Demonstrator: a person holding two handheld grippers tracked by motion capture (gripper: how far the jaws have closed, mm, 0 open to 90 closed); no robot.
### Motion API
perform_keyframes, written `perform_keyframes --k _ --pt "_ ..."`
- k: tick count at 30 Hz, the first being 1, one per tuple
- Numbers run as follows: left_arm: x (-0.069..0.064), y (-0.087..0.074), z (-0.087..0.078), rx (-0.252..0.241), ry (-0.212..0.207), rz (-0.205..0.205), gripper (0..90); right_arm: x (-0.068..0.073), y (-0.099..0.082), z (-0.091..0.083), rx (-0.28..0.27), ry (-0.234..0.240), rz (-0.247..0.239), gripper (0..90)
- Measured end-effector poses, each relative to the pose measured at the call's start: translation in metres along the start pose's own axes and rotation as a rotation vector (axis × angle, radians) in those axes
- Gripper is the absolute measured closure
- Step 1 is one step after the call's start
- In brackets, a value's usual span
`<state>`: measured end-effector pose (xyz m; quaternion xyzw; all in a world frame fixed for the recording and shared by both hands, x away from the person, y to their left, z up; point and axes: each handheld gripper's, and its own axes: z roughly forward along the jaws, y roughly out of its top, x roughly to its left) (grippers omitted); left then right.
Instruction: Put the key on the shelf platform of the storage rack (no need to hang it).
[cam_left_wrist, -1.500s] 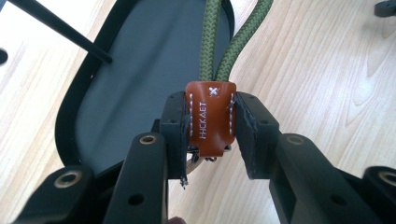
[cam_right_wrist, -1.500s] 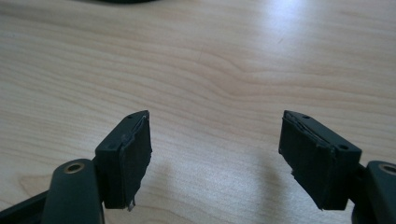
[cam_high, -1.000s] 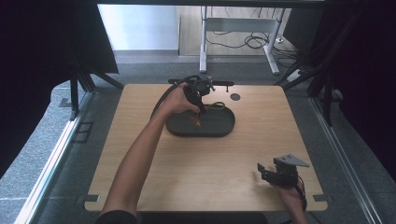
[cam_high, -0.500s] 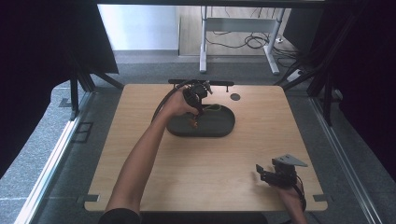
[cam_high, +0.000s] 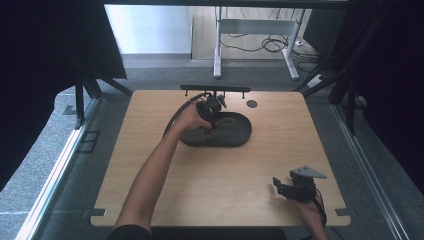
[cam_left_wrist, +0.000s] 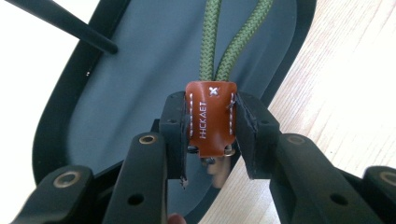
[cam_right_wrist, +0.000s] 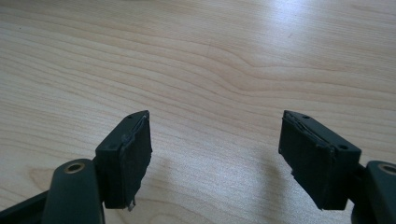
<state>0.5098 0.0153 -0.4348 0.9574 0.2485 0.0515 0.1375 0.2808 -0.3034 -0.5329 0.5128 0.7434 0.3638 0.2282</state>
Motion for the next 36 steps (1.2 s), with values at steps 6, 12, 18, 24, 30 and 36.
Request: perform_keyframes --k 6,12,18,24,30,36 --pt "-0.001 -0.002 0.01 0.012 -0.002 -0.008 65.7 0.001 0.0 0.0 0.002 -0.003 -0.001 25.9" --pt "-0.001 -0.004 0.015 0.014 -0.007 -0.009 65.6 0.001 -0.001 0.001 0.005 -0.004 -0.003 25.9" --pt "-0.002 -0.009 0.014 0.009 -0.012 -0.012 64.2 0.001 -0.001 0.001 0.006 -0.004 -0.006 25.9" --pt "-0.005 -0.02 0.004 -0.032 -0.039 -0.015 60.3 0.002 -0.001 0.002 0.009 -0.002 0.0 25.9" --pt "-0.013 -0.031 -0.012 -0.081 -0.046 0.0 58.0 0.003 0.001 0.005 0.009 0.009 -0.007 25.8" --pt "-0.024 -0.043 -0.025 -0.129 -0.048 0.002 55.7 0.007 0.005 0.009 0.008 0.021 -0.027 25.8"
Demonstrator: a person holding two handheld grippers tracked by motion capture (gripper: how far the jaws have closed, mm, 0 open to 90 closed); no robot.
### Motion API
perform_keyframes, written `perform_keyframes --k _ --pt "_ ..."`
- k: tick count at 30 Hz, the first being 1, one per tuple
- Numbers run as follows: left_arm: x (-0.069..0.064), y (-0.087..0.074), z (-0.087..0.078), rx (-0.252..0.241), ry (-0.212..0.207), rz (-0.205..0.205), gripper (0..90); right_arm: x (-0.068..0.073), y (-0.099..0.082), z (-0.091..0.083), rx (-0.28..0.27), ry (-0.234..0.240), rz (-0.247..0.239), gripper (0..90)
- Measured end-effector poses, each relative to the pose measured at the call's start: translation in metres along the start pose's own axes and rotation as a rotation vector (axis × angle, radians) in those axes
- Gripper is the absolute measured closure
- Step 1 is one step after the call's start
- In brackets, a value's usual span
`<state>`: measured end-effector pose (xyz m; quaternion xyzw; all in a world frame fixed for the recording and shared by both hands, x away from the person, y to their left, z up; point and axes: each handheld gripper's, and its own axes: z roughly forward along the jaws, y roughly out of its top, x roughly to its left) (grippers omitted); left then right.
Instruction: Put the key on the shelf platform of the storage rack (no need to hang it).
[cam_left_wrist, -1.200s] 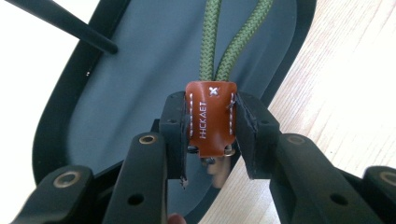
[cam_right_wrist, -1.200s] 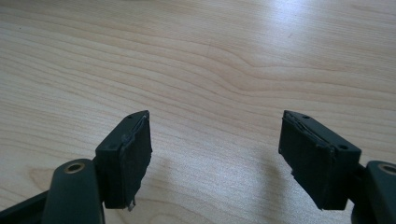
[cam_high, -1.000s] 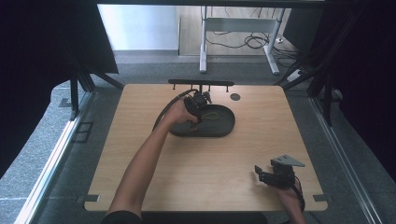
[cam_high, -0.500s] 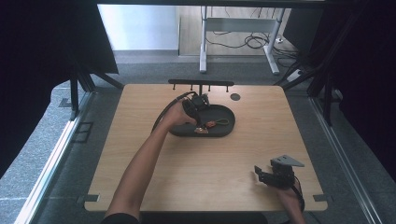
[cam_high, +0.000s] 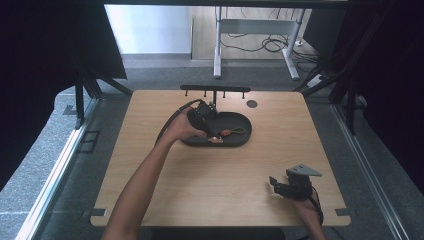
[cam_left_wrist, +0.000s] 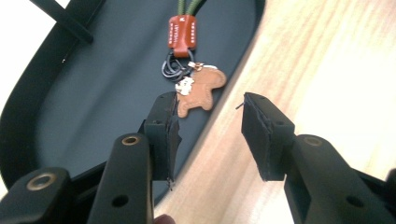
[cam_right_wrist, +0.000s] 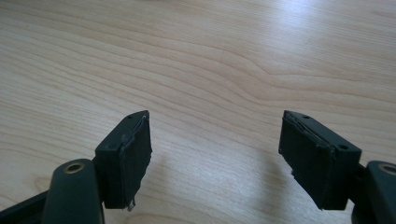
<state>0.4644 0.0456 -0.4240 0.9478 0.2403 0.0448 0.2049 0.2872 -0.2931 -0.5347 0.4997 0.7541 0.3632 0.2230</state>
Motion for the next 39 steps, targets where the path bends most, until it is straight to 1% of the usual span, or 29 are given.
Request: perform_keyframes --k 3,6,8,9,10,13,15,19,22,27,29,32,33,35,37,39 --pt "-0.005 -0.005 -0.007 -0.006 0.003 0.012 55.7 0.002 0.0 0.001 0.009 0.005 -0.011 25.6" --pt "-0.009 -0.012 -0.015 -0.027 0.013 0.008 55.6 0.003 0.0 0.001 0.008 0.006 -0.012 25.7" --pt "-0.012 -0.018 -0.021 -0.047 0.007 0.002 55.4 0.003 0.0 0.001 0.004 0.006 -0.023 25.7" --pt "-0.012 -0.02 -0.023 -0.057 0.005 0.006 55.4 0.003 0.0 0.0 0.004 0.004 -0.026 25.7" --pt "-0.014 -0.023 -0.025 -0.068 0.004 0.004 55.3 0.004 0.0 0.0 0.004 0.002 -0.023 25.7" --pt "-0.018 -0.034 -0.032 -0.084 0.007 0.009 55.1 0.006 0.0 -0.002 0.002 -0.001 -0.021 25.7" --pt "-0.02 -0.039 -0.036 -0.091 0.007 0.01 54.9 0.007 0.0 -0.001 0.005 -0.004 -0.03 25.6" --pt "-0.023 -0.054 -0.043 -0.109 0.008 0.0 54.7 0.009 -0.001 0.0 0.013 -0.007 -0.031 25.6" --pt "-0.027 -0.066 -0.047 -0.108 0.02 -0.001 54.7 0.011 -0.001 0.001 0.018 -0.004 -0.035 25.6" --pt "-0.033 -0.088 -0.053 -0.121 0.027 -0.026 54.2 0.011 -0.001 0.001 0.022 0.002 -0.039 25.6" --pt "-0.035 -0.098 -0.054 -0.122 0.021 -0.043 53.4 0.011 -0.001 0.001 0.019 0.0 -0.038 25.6" --pt "-0.039 -0.111 -0.052 -0.11 0.045 -0.055 53.3 0.01 -0.001 0.0 0.017 0.0 -0.037 25.6" --pt "-0.041 -0.116 -0.051 -0.124 0.04 -0.068 53.2 0.011 -0.001 0.001 0.019 0.0 -0.039 25.6" --pt "-0.044 -0.125 -0.049 -0.142 0.026 -0.081 53.1 0.012 -0.001 0.001 0.02 0.001 -0.042 25.6" --pt "-0.047 -0.133 -0.045 -0.144 0.023 -0.099 53.1 0.012 -0.001 0.002 0.024 0.001 -0.043 25.6" --pt "-0.049 -0.139 -0.041 -0.132 0.022 -0.109 52.7 0.013 -0.001 0.003 0.025 0.001 -0.041 25.6"
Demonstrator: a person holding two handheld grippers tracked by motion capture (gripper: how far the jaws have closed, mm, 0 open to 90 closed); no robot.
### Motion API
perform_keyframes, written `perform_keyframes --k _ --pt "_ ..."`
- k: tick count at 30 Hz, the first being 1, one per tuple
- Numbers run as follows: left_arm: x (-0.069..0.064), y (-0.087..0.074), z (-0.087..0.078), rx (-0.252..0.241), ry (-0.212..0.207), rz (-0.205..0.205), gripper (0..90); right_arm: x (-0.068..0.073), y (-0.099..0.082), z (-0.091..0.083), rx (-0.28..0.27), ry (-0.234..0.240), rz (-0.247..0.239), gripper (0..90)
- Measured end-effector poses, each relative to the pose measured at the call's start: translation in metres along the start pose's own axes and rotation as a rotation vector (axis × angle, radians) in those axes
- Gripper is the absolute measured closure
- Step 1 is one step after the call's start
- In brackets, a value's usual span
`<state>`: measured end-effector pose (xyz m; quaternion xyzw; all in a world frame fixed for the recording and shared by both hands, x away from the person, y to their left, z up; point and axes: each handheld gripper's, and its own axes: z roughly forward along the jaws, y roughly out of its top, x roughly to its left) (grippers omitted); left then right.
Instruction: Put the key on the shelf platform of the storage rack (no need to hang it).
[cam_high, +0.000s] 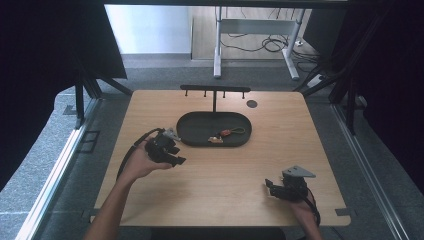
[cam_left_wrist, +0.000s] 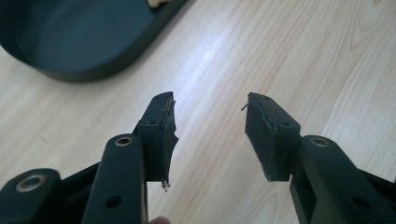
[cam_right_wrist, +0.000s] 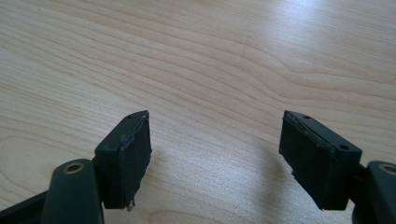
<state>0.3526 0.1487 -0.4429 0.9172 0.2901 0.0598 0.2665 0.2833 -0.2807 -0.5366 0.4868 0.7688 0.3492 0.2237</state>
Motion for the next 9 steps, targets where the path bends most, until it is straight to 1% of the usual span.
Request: perform_keyframes --k 3,5,7,9 --pt "-0.0003 -0.0063 0.0028 0.001 0.004 -0.017 52.2 0.001 0.0005 0.0005 0.0 -0.002 -0.004 25.4" --pt "0.0001 -0.0084 0.0025 -0.004 0.003 -0.017 51.5 0.0027 0.0014 0.0005 0.0 0.0 -0.007 25.2" --pt "0.0002 -0.0099 0.001 -0.01 0.011 -0.031 50.6 0.0029 0.0023 0.001 -0.002 0.003 -0.012 24.9" --pt "-0.0002 -0.0103 -0.0005 -0.012 0.025 -0.033 49.5 0.0026 0.003 0.001 -0.003 0.003 -0.013 24.7"
